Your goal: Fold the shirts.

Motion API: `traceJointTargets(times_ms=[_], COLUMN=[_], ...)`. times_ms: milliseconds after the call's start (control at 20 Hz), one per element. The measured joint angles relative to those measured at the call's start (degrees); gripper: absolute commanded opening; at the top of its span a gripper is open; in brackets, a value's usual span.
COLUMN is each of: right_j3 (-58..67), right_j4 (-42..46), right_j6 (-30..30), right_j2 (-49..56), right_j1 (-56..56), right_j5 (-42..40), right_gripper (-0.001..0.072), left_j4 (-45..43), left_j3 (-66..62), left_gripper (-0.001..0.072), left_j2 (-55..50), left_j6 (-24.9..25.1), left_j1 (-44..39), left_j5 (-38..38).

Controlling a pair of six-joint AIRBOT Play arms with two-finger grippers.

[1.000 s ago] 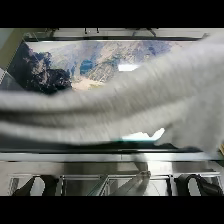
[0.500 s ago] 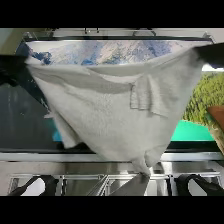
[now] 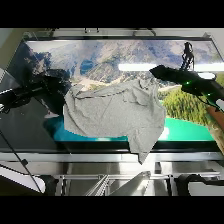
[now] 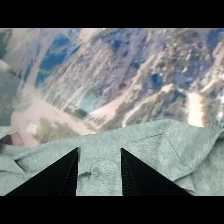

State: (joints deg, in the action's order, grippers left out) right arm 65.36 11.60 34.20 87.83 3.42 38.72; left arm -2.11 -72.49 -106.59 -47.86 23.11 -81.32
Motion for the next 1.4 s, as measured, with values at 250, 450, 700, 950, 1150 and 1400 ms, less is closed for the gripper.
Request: traceJointTargets(times_ms=[250,450,700,950,1150,1400], right_j3=[-0.8,-12.4,-25.4,-29.6,-30.3,-30.6], right_j4=[11.8,18.7,22.2,23.4,24.8,27.0], right_j6=[11.2,17.3,19.9,20.9,21.1,20.9], right_j2=[0.8,-2.1,-6.4,-7.3,-7.9,-12.8], right_j1=[9.4,16.2,19.8,19.9,19.9,25.4], right_j5=[16.2,25.2,24.0,21.6,21.8,24.9], right_gripper=[0.0294,0.0298,0.0403,0.0403,0.0387,0.0398], left_j4=[-5.4,-17.0,-23.3,-24.8,-26.3,-27.7], left_j3=[-6.1,-0.8,7.2,10.3,10.8,7.7], left_gripper=[0.0293,0.0358,0.072,0.072,0.072,0.072], left_j2=[-0.8,4.2,7.8,8.5,8.5,8.5], left_j6=[-1.2,-2.7,-4.2,-4.6,-4.8,-5.3], left_j1=[6.1,12.3,17.2,16.4,13.9,13.3], left_j5=[-6.7,-4.6,-1.0,0.7,2.6,1.8])
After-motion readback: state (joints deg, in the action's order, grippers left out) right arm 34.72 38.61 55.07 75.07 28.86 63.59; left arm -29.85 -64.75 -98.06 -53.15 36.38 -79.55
